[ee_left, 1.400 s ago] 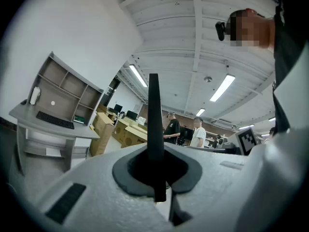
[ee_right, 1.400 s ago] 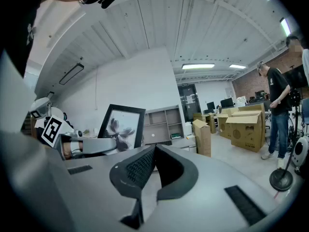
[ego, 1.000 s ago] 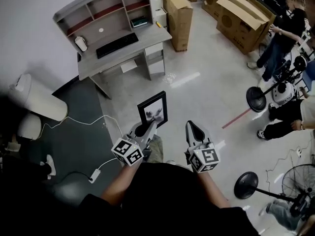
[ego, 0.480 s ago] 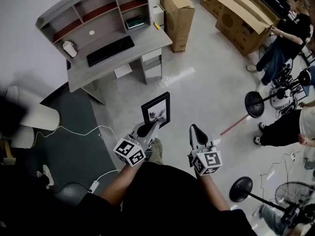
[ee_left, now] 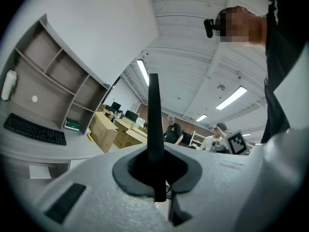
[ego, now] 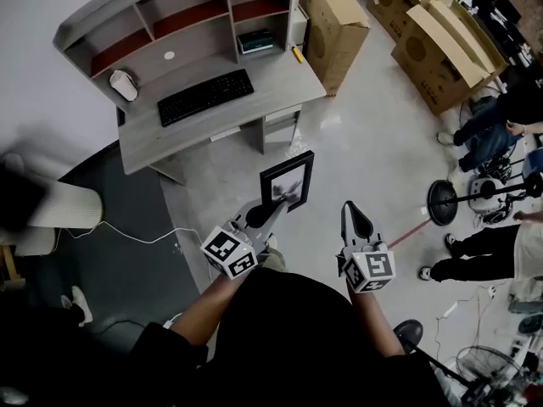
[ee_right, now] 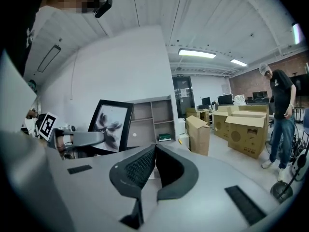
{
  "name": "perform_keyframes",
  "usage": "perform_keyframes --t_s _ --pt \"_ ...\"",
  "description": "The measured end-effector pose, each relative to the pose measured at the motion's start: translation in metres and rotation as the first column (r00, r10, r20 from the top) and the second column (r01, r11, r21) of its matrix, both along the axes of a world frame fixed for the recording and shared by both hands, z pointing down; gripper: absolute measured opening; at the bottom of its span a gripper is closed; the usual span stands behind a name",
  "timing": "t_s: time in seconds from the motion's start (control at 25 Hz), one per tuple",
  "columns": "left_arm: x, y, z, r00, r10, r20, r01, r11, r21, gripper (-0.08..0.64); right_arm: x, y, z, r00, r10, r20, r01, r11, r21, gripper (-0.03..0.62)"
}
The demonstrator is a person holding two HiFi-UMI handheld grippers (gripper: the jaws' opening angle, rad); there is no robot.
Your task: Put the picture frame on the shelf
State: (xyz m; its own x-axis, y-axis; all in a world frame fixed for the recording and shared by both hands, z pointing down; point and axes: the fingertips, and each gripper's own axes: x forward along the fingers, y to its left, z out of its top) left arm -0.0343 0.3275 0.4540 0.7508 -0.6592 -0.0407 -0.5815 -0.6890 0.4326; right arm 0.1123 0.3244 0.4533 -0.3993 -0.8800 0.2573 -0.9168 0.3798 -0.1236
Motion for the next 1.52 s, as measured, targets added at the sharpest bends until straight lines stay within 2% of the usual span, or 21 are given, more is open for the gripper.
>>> perform_keyframes --t_s 0.28,0.44,0.56,0.68,0.76,0.96,1.08,1.28,1.52 --pt "-0.056 -0.076 0.004 1.000 -0.029 -0.008 0.029 1.000 0.001 0.025 -0.031 -0.071 0.008 1.000 0.008 -0.012 -0.008 1.000 -0.012 0.012" --pt "-0.074 -0.102 0.001 0.998 -0.055 -0.012 0.055 0.998 0.006 0.025 -0.046 -0.095 0.013 1.000 -0.015 -0.023 0.014 0.999 -0.035 0.012" --pt "-0.084 -0.114 0.003 0.996 -0.077 -0.037 0.077 0.997 0.000 0.025 -0.052 -0.113 0.011 1.000 -0.015 0.018 0.016 0.999 -0.051 0.012" --pt "-0.088 -0.122 0.007 0.993 -0.112 -0.038 0.112 0.994 -0.009 0.025 -0.054 -0.132 -0.001 0.999 -0.037 0.024 0.038 0.999 -0.013 0.012" --pt "-0.088 -0.128 0.010 0.990 -0.139 -0.035 0.138 0.990 -0.013 0.025 -0.056 -0.145 -0.005 0.998 -0.062 0.019 0.062 0.998 0.010 0.012" --pt "-0.080 -0.177 0.020 0.985 -0.174 -0.004 0.174 0.985 -0.009 0.025 -0.055 -0.211 0.002 0.988 -0.083 0.131 0.085 0.996 -0.005 0.012" --pt "-0.071 -0.221 0.020 0.978 -0.209 -0.003 0.208 0.978 -0.029 0.025 -0.051 -0.269 -0.002 0.982 -0.130 0.136 0.129 0.991 0.016 0.012" --pt "-0.045 -0.297 0.016 0.970 -0.243 0.019 0.244 0.968 -0.057 0.025 -0.025 -0.359 -0.005 0.979 -0.157 0.128 0.155 0.988 0.021 0.012" --pt "-0.027 -0.375 0.016 0.948 -0.315 0.047 0.318 0.943 -0.098 0.025 -0.010 -0.437 0.006 0.958 -0.244 0.152 0.248 0.969 -0.005 0.012"
